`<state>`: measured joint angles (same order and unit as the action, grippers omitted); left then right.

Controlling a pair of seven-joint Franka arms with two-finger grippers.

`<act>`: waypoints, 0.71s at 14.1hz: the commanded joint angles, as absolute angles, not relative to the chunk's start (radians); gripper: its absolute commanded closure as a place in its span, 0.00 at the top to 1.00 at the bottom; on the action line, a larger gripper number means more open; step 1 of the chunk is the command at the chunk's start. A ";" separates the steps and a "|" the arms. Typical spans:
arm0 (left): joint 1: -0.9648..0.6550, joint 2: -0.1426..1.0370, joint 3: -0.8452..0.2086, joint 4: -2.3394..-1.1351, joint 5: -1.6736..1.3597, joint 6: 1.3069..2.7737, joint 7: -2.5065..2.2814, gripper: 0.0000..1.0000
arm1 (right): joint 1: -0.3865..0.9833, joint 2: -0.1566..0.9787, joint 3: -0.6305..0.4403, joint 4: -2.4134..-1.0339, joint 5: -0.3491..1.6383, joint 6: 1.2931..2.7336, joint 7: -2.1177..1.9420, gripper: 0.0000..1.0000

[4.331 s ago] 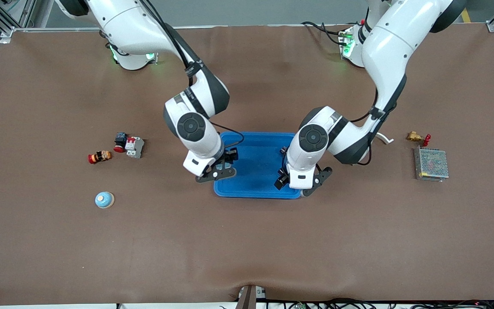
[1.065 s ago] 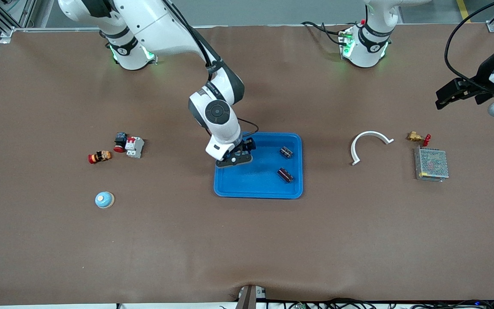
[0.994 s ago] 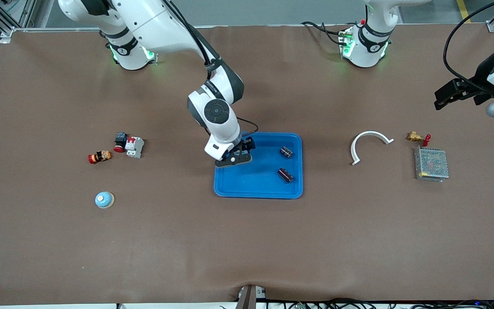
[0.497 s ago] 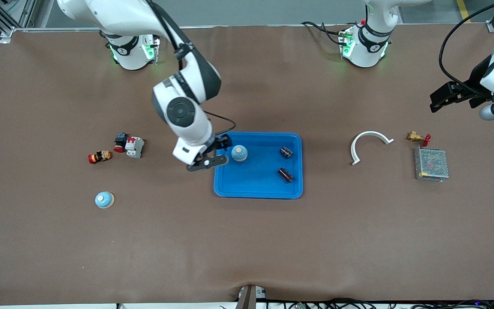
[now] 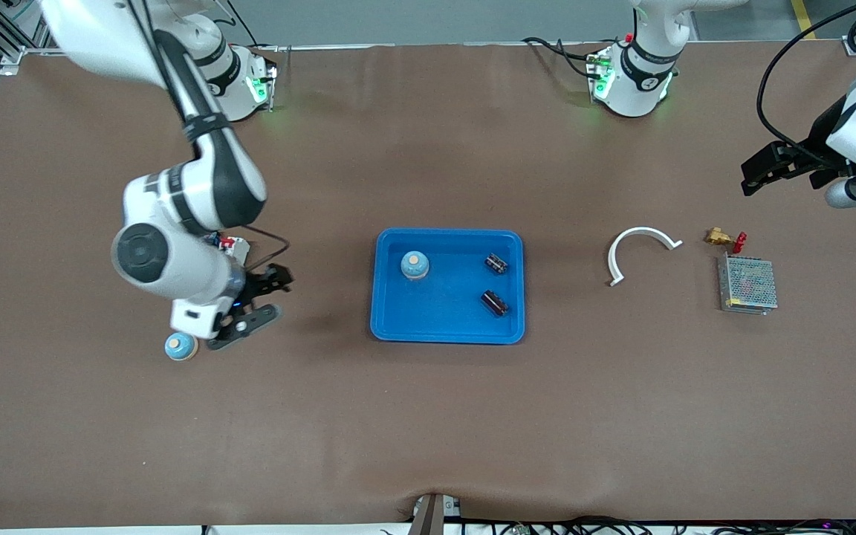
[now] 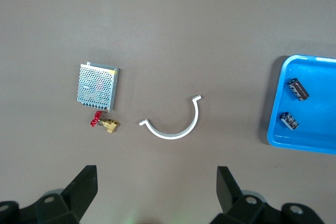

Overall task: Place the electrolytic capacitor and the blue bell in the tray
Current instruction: 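Open the right gripper and move it to the second blue bell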

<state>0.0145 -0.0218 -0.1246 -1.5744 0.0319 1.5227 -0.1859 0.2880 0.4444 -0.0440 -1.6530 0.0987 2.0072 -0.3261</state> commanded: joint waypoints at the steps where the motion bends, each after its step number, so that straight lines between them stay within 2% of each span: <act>1: 0.017 -0.031 -0.124 -1.578 0.012 1.532 -0.173 1.00 | 0.218 0.443 -0.023 -1.654 0.019 2.017 -0.397 1.00; 4: 0.020 -0.032 -0.124 -1.578 0.012 1.532 -0.172 1.00 | 0.151 0.471 -0.021 -1.663 -0.012 2.042 -0.463 1.00; 7: 0.020 -0.031 -0.124 -1.577 0.012 1.532 -0.172 1.00 | 0.065 0.517 -0.021 -1.687 -0.006 2.163 -0.658 1.00; 10: 0.020 -0.031 -0.124 -1.577 0.012 1.532 -0.172 1.00 | 0.020 0.561 -0.020 -1.690 0.002 2.226 -0.776 1.00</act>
<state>0.0154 -0.0219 -0.1243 -1.5741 0.0319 1.5263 -0.1859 0.0508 0.5439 -0.0433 -1.6903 0.0069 2.1990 -0.7154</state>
